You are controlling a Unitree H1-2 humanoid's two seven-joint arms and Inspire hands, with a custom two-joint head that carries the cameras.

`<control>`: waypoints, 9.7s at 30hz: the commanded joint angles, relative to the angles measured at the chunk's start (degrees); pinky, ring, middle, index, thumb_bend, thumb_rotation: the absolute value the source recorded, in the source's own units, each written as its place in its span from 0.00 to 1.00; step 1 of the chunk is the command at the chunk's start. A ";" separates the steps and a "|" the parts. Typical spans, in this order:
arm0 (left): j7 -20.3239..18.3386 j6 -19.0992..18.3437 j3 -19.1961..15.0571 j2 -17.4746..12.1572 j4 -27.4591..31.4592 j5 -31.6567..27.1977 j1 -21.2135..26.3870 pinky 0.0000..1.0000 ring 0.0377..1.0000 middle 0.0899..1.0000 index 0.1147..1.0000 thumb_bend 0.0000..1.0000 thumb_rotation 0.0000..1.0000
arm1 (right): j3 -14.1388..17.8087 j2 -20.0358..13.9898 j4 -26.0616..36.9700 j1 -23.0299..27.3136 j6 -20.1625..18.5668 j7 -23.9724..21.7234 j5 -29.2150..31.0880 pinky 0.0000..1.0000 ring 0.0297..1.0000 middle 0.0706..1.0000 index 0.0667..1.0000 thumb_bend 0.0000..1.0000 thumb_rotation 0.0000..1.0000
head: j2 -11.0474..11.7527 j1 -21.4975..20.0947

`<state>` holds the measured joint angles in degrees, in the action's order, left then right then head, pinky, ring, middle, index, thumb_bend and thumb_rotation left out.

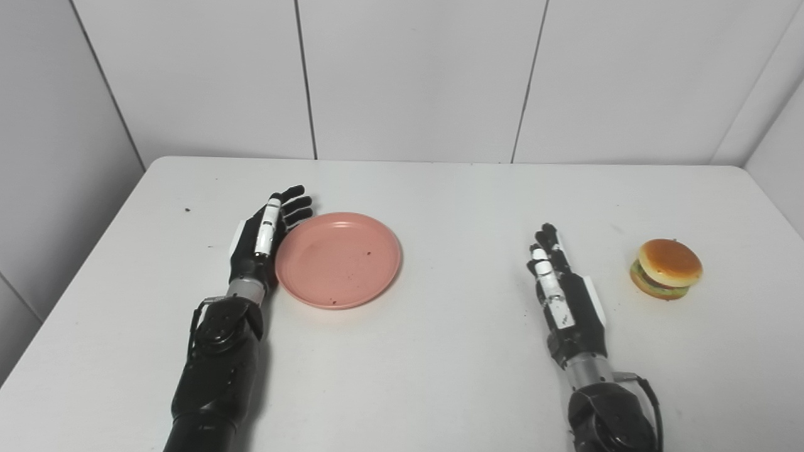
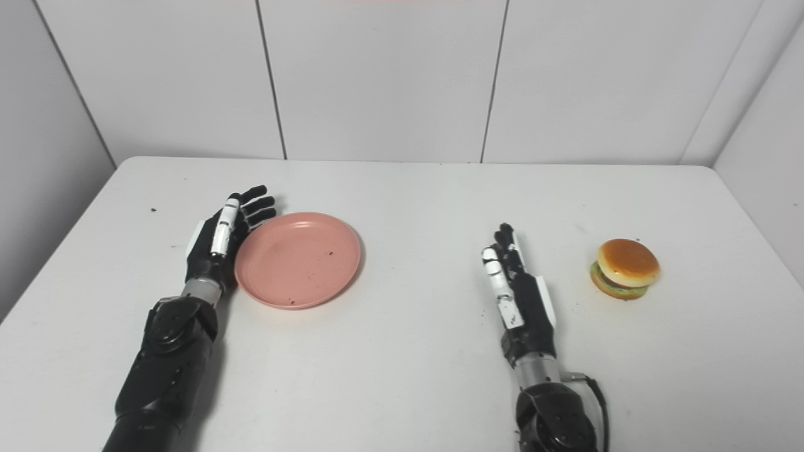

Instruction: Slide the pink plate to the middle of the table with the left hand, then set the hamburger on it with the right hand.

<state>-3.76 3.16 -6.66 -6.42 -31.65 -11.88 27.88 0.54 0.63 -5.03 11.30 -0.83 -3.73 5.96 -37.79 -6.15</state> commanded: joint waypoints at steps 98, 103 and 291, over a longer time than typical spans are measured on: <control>-3.92 0.92 7.64 12.33 8.64 3.05 -9.10 0.77 0.80 0.77 0.73 0.22 0.99 | -7.27 -39.95 -2.82 15.35 -14.83 -13.27 -40.80 0.75 0.86 0.91 0.90 0.90 0.42 | 1.61 -14.36; -2.91 0.27 7.36 12.78 9.11 3.28 -9.24 0.76 0.79 0.77 0.72 0.22 0.95 | -8.95 -39.74 -4.26 15.16 -13.76 -12.47 -41.23 0.78 0.87 0.90 0.89 0.90 0.43 | 1.61 -14.36; 1.03 5.48 11.37 12.17 9.37 10.47 -9.53 1.00 1.00 1.00 1.00 0.29 1.00 | 3.84 -3.20 -4.86 6.05 2.82 -2.02 0.18 0.98 0.99 1.00 1.00 0.52 0.90 | -0.35 2.89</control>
<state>-2.88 9.35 4.70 6.68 -21.42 -2.25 19.08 4.25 -2.19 -10.26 15.04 -0.42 -5.52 5.36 -38.32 -4.05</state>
